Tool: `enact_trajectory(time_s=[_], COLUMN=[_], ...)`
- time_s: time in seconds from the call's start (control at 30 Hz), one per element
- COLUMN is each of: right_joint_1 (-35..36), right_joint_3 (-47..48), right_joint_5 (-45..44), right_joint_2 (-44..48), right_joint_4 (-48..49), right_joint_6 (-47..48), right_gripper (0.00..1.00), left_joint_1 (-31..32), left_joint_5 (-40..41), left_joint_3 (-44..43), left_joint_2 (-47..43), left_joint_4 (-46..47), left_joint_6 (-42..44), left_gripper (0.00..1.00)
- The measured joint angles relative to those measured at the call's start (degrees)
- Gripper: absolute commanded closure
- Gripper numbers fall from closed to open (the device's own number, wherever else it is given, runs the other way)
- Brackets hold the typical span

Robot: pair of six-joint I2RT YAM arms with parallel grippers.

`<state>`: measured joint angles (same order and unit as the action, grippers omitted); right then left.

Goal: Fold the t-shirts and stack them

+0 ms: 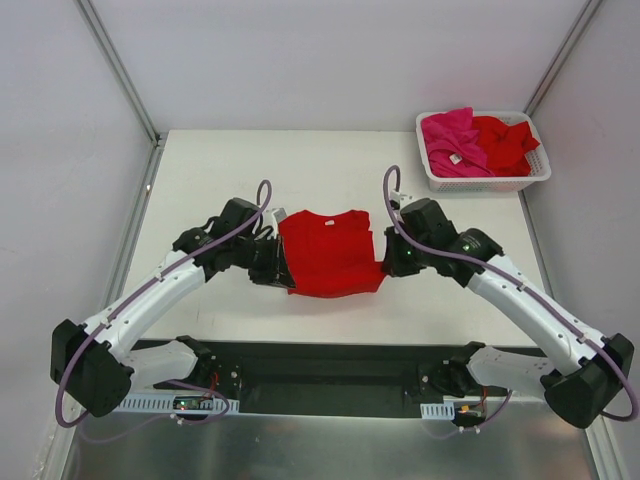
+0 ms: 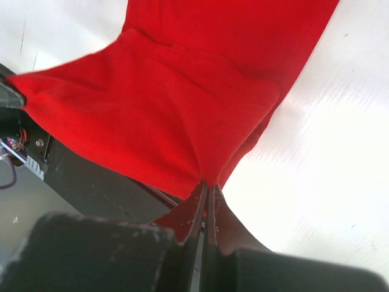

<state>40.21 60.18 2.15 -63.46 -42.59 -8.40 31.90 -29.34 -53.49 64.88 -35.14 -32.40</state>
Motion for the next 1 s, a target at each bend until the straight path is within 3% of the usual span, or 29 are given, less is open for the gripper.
enact_trajectory(time_s=[0.37, 1.0], right_joint_1=[-3.65, -6.93], right_joint_3=[5.60, 14.23], right_joint_5=[1.99, 5.42], right_joint_2=[-4.63, -13.07], right_joint_4=[-0.57, -0.85], right_joint_6=[3.19, 6.51], right_gripper=[0.98, 0.99], left_joint_1=[-0.13, -5.79], left_joint_5=[3.06, 4.50], left_joint_3=[-0.42, -7.91], left_joint_2=[-1.99, 3.26], left_joint_4=[-0.79, -3.58], left_joint_6=[0.55, 7.06], left_gripper=[1.00, 1.00])
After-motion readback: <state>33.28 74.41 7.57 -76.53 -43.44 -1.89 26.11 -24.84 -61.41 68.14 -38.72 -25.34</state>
